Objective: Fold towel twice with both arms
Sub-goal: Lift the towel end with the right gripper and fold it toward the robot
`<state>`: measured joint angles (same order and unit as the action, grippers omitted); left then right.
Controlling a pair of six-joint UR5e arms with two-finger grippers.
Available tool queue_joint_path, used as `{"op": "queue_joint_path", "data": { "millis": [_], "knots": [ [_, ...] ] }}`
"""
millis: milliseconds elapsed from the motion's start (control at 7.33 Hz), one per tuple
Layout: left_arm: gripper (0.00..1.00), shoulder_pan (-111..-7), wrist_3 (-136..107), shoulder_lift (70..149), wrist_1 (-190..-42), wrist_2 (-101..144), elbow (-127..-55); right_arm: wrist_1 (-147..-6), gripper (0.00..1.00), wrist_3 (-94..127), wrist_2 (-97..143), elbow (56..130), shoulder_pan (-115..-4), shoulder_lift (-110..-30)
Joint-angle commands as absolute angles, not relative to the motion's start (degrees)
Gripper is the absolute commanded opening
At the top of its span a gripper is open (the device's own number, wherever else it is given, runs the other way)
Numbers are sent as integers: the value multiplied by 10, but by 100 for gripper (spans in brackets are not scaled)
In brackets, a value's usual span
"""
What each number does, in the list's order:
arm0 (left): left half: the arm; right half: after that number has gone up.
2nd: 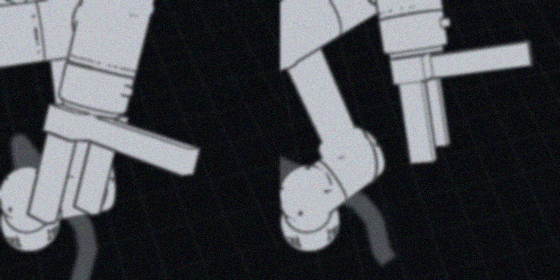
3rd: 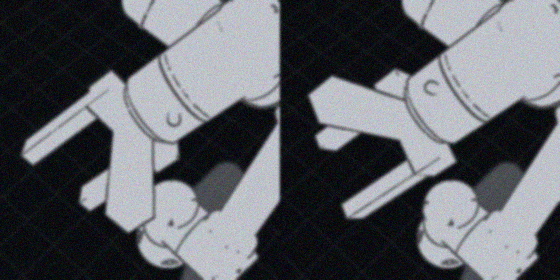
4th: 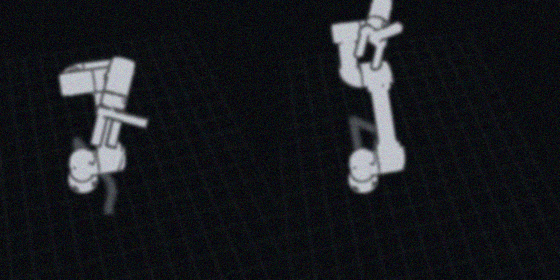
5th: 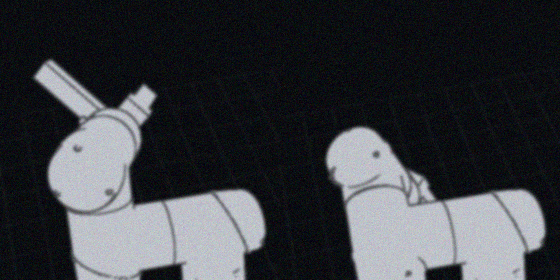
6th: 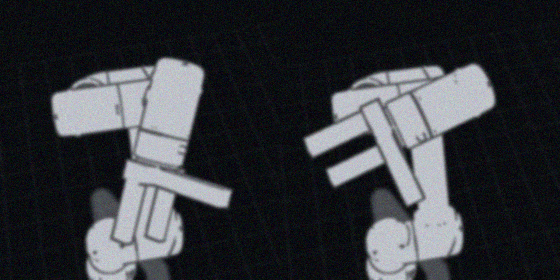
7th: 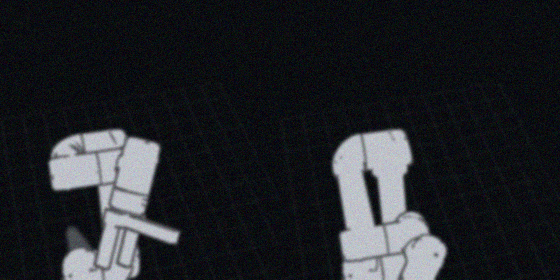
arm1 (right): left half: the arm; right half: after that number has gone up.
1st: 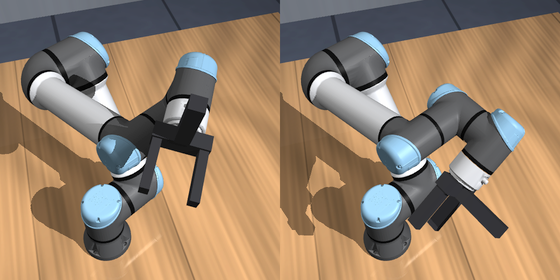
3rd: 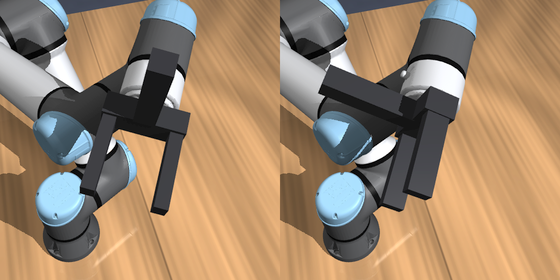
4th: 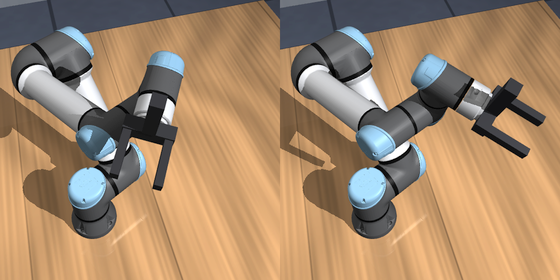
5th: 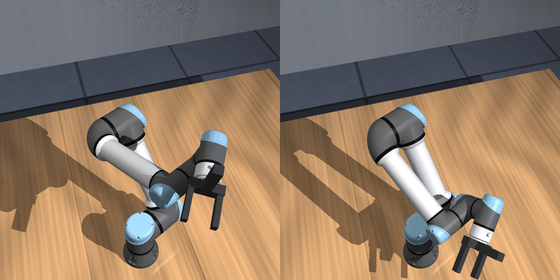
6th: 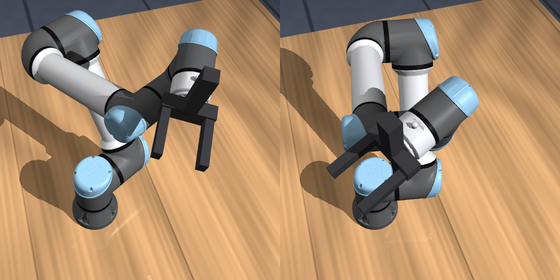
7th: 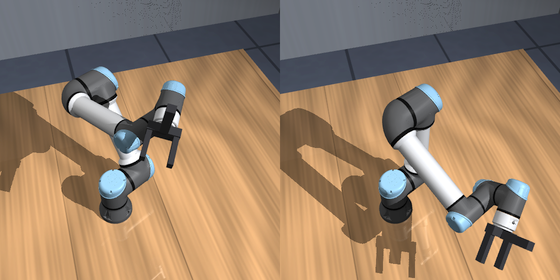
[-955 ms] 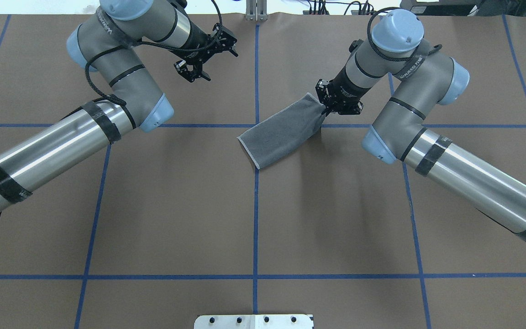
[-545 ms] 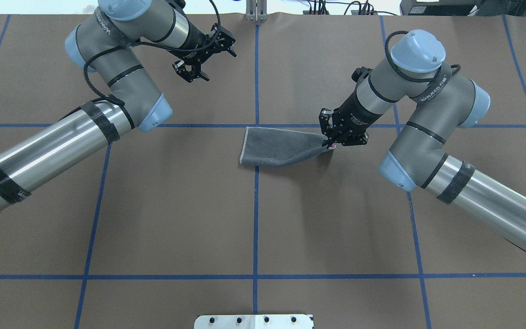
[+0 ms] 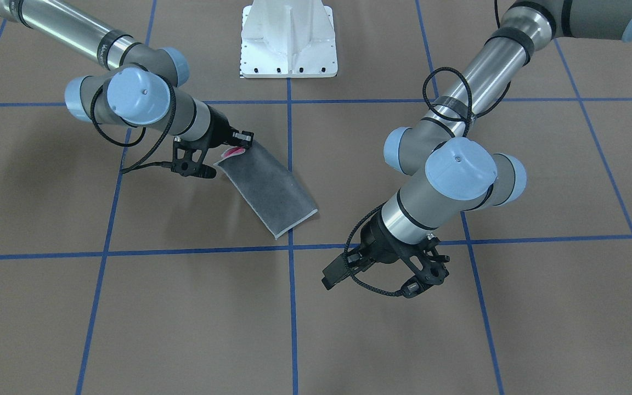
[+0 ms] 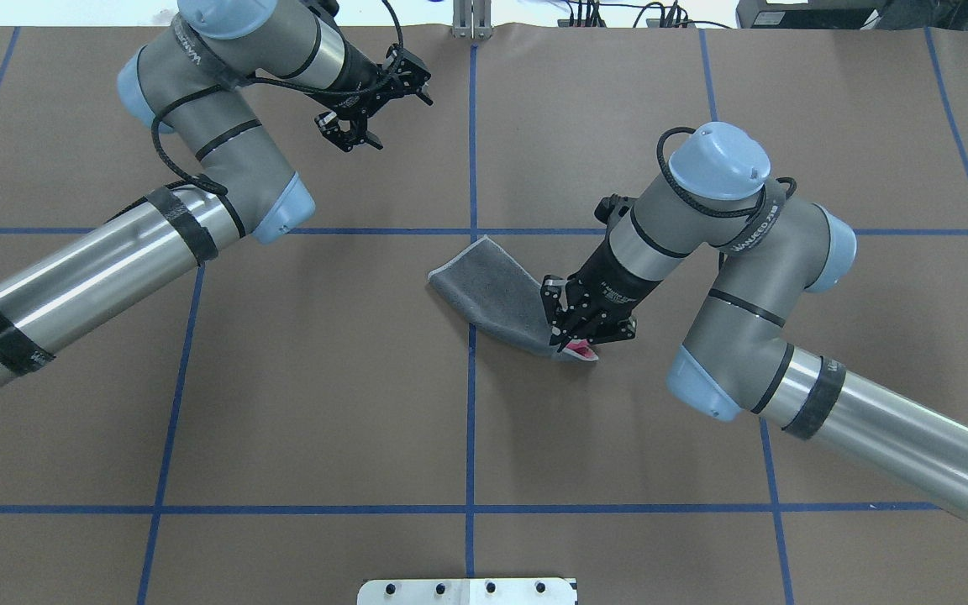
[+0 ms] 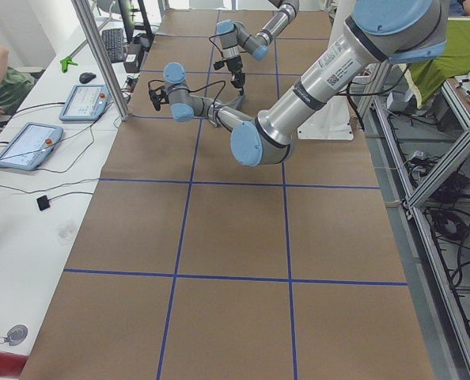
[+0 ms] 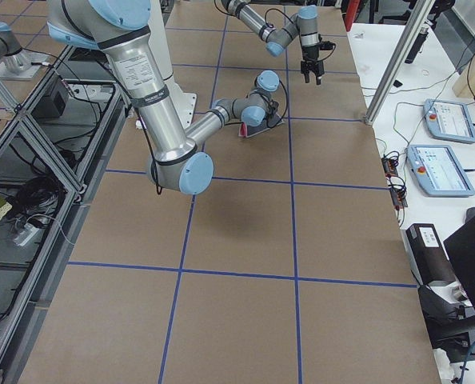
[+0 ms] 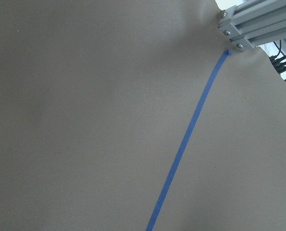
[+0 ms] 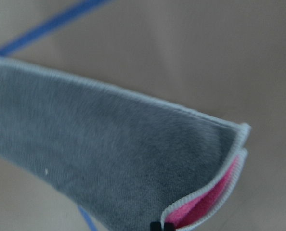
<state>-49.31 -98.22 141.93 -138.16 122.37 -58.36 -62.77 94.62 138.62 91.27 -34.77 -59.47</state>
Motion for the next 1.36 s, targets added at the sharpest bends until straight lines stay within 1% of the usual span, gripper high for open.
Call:
{"op": "queue_joint_path", "data": {
  "millis": [0,136,545,818,955,1091,1227],
  "knots": [
    [100,-497,-982,1419,-1382,1224,-584,-628,0,972,1382,921,-303,-578],
    [100,-499,-977,1419,-1382,1224,-584,-628,0,983,1380,916,-292,-562],
    [100,-499,-976,1418,-1382,1224,-584,-628,0,987,1373,868,-290,-518],
    [100,-499,-976,1416,-1382,1225,-584,-628,0,1015,1349,866,-288,-507],
    [100,-499,-976,1416,-1382,1224,-584,-626,94,1016,1346,864,-287,-505],
    [100,-498,-976,1416,-1382,1224,-584,-627,99,1017,1346,862,-287,-499],
    [100,-498,-976,1416,-1382,1225,-585,-625,100,1018,1346,862,-288,-495]
  ]
}}
